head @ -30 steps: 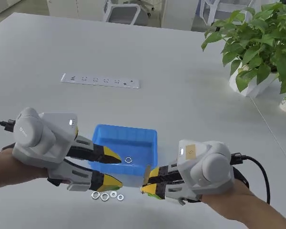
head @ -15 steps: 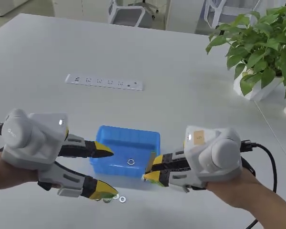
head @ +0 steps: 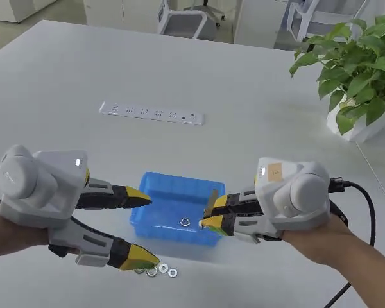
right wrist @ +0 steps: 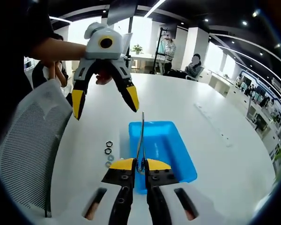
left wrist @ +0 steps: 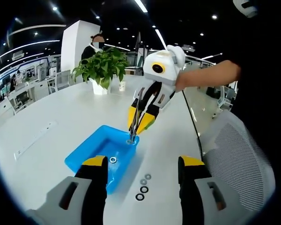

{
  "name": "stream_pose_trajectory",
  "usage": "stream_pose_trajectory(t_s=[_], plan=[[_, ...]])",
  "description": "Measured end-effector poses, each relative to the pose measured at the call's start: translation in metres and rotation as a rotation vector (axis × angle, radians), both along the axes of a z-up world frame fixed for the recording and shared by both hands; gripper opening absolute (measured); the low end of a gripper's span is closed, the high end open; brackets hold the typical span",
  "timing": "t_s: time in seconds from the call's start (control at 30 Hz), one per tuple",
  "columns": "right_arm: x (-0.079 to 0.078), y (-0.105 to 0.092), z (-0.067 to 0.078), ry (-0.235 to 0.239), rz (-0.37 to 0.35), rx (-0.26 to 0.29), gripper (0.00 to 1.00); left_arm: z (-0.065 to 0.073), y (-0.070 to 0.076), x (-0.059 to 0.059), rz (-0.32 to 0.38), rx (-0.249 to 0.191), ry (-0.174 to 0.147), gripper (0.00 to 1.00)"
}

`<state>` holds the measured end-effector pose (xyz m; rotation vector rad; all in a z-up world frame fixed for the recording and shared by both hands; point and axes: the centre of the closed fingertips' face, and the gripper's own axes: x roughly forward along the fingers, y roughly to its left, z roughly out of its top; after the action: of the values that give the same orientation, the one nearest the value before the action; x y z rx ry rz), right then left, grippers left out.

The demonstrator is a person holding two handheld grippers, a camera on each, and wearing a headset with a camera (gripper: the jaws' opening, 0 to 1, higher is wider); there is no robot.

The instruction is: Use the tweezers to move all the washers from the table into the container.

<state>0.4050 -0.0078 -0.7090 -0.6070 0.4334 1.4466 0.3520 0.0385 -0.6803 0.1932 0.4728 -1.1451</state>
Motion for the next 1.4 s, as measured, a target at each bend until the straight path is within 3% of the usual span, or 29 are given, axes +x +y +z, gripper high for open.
stream_pose_trajectory(t_s=[0.53,0.93,1.1,1.4], plan=[[0.022,0.007,-0.029,0.017,0.016,-0.019,0.09,0.002,0.01,0.01,0.021,0.0,-0.004,0.65],[0.028,0.015,-0.045,0.03,0.03,-0.034,0.09,0.003,0.004,0.024,0.012,-0.002,-0.008,0.63],[0.032,0.014,-0.053,0.034,0.032,-0.051,0.09,0.005,0.001,0.034,0.016,-0.023,-0.006,0.6],[0.034,0.019,-0.055,0.047,0.041,-0.05,0.09,0.007,-0.011,0.054,-0.026,0.001,-0.039,0.47]])
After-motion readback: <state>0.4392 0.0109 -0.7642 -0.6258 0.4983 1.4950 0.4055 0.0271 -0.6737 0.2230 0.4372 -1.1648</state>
